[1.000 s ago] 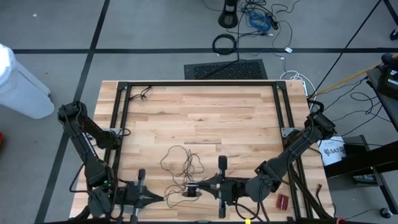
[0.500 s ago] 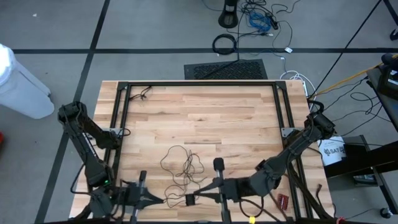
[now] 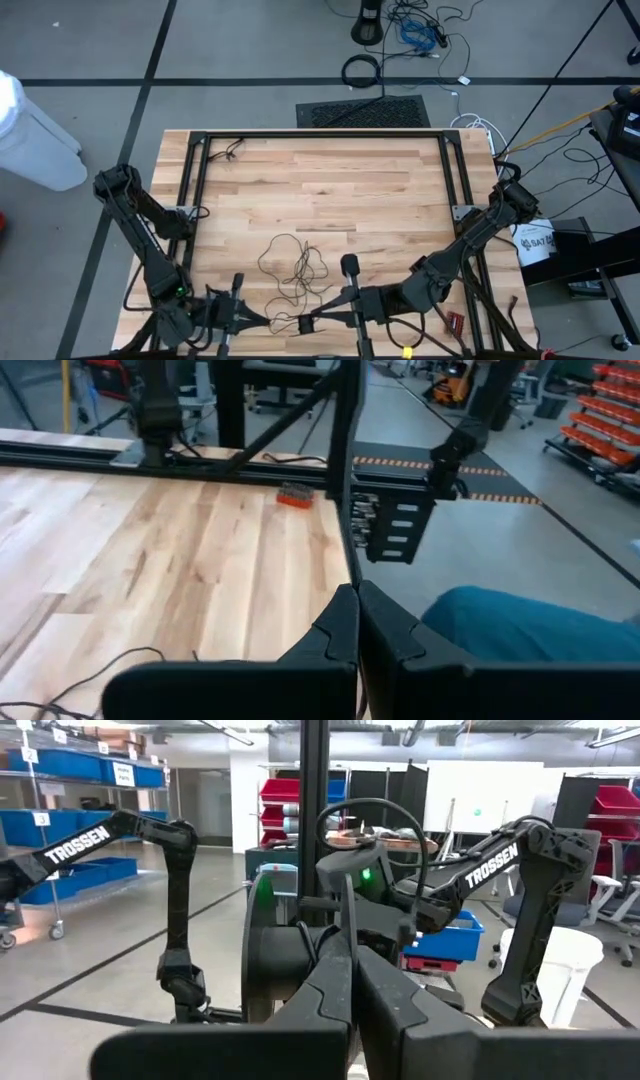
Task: Coil cords
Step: Coil the black wire onto the spool
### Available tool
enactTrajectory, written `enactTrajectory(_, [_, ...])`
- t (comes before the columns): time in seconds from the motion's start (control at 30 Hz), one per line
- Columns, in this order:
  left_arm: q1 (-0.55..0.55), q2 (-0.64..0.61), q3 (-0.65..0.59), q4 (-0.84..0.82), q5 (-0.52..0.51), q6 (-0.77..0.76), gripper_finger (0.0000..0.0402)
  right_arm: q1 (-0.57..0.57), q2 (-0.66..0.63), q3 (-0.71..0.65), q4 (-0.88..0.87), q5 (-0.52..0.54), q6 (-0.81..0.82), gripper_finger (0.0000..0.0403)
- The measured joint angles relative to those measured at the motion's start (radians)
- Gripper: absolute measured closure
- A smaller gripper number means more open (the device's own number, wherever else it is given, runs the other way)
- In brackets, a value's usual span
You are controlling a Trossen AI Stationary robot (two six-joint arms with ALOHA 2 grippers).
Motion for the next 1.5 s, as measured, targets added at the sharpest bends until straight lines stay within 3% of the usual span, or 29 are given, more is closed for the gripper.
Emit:
enactTrajectory(0.23, [-0.039, 0.001, 0.0, 0.007, 0.09, 0.001, 0.04, -0.004, 0.0, 0.0, -0.06, 0.0, -0.015, 0.0403])
enactTrajectory(0.7, [-0.089, -0.008, -0.001, 0.053, 0.063, 0.088, 0.04, -0.04, 0.009, 0.001, -0.321, 0.016, -0.029, 0.0403])
enactTrajectory(0.83, [-0.08, -0.009, -0.001, 0.061, 0.002, 0.088, 0.04, -0.041, 0.043, 0.001, -0.332, 0.071, -0.085, 0.0403])
enactTrajectory(1.0, [-0.069, -0.009, -0.001, 0.067, -0.005, 0.083, 0.04, -0.038, 0.067, 0.001, -0.321, 0.203, -0.172, 0.0403])
enactTrajectory(1.2, [-0.043, -0.009, -0.001, 0.083, -0.017, 0.083, 0.04, -0.026, 0.11, 0.001, -0.306, 0.226, -0.299, 0.0403])
enactTrajectory(1.5, [-0.002, -0.004, -0.001, 0.135, -0.023, 0.082, 0.04, -0.024, 0.154, 0.001, -0.302, 0.402, -0.359, 0.0403])
